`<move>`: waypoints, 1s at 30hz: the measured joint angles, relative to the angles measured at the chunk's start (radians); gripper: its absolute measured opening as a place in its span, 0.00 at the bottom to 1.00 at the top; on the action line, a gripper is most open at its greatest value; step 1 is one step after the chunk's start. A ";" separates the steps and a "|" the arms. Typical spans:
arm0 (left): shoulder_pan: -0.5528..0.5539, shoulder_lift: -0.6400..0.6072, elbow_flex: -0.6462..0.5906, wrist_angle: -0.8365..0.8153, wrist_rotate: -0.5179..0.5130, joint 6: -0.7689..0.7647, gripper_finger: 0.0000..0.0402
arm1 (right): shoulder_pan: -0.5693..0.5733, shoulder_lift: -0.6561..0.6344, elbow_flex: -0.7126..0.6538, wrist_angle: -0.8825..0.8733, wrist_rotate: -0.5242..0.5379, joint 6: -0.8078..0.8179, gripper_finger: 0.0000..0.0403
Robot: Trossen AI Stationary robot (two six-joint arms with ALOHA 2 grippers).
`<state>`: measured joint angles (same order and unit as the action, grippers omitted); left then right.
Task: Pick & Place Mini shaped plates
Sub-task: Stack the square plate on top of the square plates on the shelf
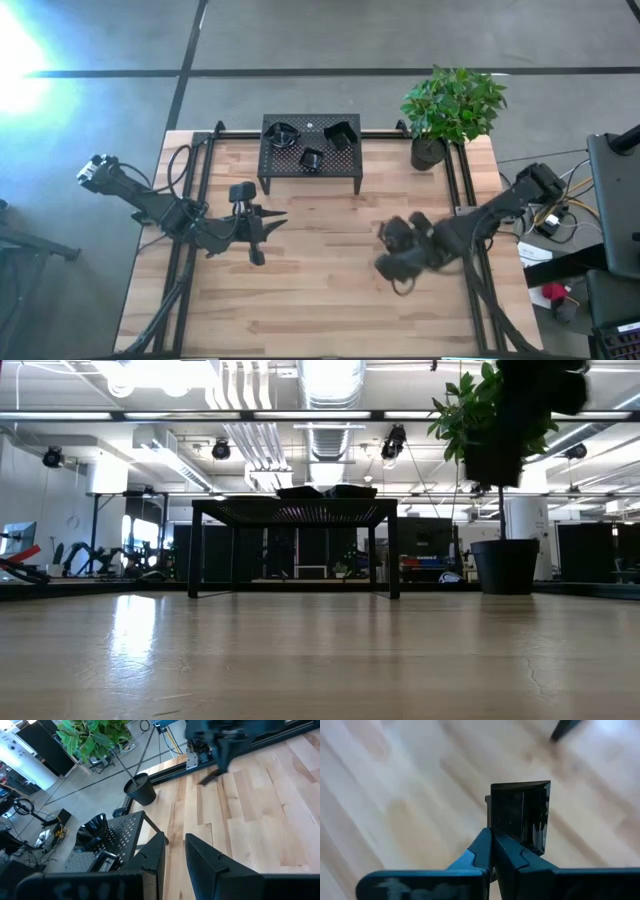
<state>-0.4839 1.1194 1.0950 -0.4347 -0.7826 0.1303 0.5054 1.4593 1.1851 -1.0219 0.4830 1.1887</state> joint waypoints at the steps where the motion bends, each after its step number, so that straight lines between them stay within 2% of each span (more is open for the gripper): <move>1: 0.000 0.000 0.000 0.000 0.000 0.000 0.18 | -0.031 0.000 0.024 0.000 0.004 -0.014 0.02; 8: 0.000 0.000 0.000 0.000 0.000 0.000 0.18 | -0.192 0.013 0.177 0.010 0.016 -0.211 0.02; 14: 0.000 0.000 0.000 0.000 -0.001 0.000 0.18 | -0.291 0.107 0.307 0.007 0.018 -0.364 0.02; 24: 0.000 0.000 0.006 0.000 0.000 -0.023 0.18 | -0.326 0.277 0.548 -0.002 0.014 -1.012 0.02; 30: 0.000 0.000 0.002 -0.002 0.003 -0.011 0.18 | -0.327 0.334 0.613 -0.026 0.031 -1.299 0.02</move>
<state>-0.4839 1.1194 1.0969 -0.4364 -0.7792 0.1188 0.1787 1.7937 1.7980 -1.0481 0.5139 -0.1100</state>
